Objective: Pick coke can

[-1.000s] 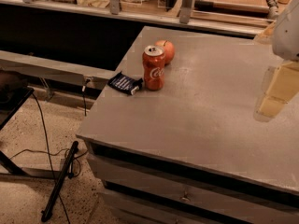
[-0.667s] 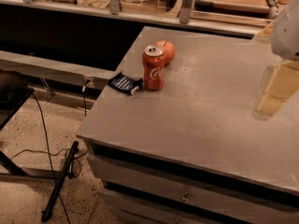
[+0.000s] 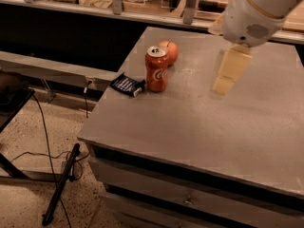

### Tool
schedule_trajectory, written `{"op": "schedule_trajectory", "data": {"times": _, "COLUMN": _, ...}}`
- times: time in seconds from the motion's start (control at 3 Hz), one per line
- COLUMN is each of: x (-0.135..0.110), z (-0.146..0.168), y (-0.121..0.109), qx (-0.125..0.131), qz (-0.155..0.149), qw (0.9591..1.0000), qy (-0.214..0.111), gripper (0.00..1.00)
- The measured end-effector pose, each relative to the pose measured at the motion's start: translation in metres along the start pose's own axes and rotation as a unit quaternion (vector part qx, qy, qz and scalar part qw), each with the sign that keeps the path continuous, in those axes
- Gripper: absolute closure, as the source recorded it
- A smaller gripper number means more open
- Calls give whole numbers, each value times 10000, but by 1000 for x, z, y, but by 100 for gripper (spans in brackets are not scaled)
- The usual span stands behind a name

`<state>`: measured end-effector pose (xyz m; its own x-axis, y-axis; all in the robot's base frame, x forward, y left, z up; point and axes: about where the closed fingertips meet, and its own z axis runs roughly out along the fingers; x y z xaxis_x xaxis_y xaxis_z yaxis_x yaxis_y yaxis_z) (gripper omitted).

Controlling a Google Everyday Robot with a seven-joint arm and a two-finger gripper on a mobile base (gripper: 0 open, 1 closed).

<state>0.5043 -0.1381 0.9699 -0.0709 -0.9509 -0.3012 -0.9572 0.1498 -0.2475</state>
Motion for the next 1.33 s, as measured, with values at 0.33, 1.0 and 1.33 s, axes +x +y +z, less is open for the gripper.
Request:
{"op": "schedule_trajectory", "data": {"times": 0.33, "x": -47, "z": 23, "y": -21, "qx": -91, "qz": -244, "qw": 9993, "qy": -274, "gripper": 0}}
{"op": "schedule_trajectory", "data": {"times": 1.0, "x": -98, "z": 34, "y": -31, "qx": -374, "qz": -332, "qw": 9973, "qy": -543, "gripper": 0}}
{"op": "schedule_trajectory", "data": {"times": 1.33, "x": -103, "z": 40, "y": -28, "qx": -503, "qz": -365, "qw": 9971, "qy": -435, "gripper": 0}}
